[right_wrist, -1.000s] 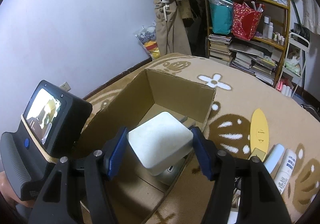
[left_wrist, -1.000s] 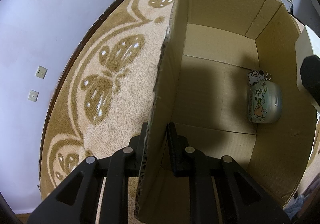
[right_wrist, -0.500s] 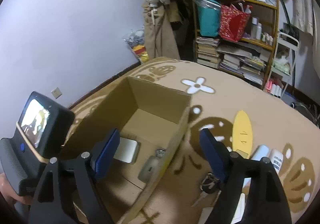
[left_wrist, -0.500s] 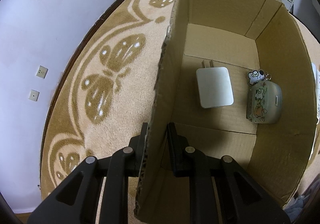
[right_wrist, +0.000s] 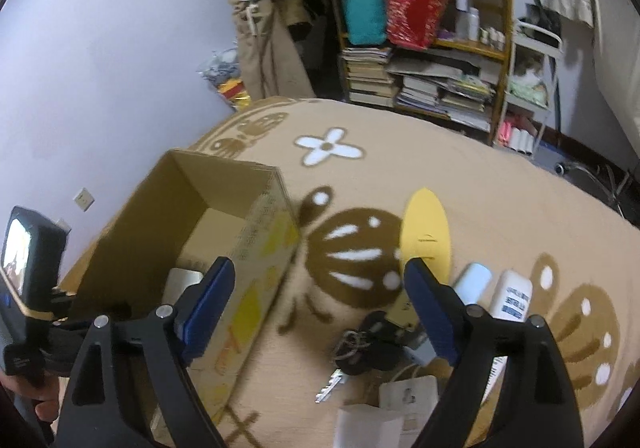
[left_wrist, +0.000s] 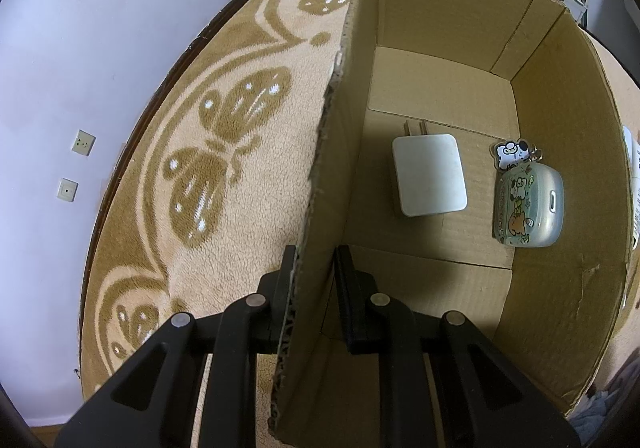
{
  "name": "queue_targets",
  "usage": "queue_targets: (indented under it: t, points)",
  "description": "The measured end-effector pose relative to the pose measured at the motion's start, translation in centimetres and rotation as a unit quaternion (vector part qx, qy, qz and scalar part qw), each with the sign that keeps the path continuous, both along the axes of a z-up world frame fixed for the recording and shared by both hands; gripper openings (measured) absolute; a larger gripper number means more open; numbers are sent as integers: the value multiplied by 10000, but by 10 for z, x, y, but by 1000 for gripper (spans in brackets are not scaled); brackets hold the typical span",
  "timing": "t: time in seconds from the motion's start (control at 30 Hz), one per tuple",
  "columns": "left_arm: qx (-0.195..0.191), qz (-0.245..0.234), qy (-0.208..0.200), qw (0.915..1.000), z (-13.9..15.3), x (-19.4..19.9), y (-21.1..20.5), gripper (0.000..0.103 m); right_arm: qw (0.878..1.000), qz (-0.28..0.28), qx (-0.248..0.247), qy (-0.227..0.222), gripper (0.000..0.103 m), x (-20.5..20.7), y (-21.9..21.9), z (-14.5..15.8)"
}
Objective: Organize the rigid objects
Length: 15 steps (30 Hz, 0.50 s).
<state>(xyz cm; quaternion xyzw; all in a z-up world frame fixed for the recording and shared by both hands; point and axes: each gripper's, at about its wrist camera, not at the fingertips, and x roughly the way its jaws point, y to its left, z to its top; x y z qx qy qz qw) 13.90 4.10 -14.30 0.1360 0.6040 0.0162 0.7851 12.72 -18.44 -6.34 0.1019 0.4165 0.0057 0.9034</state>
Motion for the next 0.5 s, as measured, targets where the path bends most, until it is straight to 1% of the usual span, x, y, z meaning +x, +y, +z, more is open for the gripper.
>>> queue_targets:
  t: [0.17, 0.2, 0.33, 0.5]
  points:
    - [2, 3, 0, 10000, 0, 0, 0, 17, 9995, -150, 124, 244, 91, 4, -18, -17]
    - [5, 0, -2, 10000, 0, 0, 0, 17, 9992, -179, 137, 328, 90, 6, -21, -23]
    - [34, -19, -15, 10000, 0, 0, -1, 17, 9975, -275, 277, 584, 79, 12, -30, -42]
    - [11, -5, -4, 10000, -1, 0, 0, 17, 9929, -509, 496, 958, 78, 17, -42, -62]
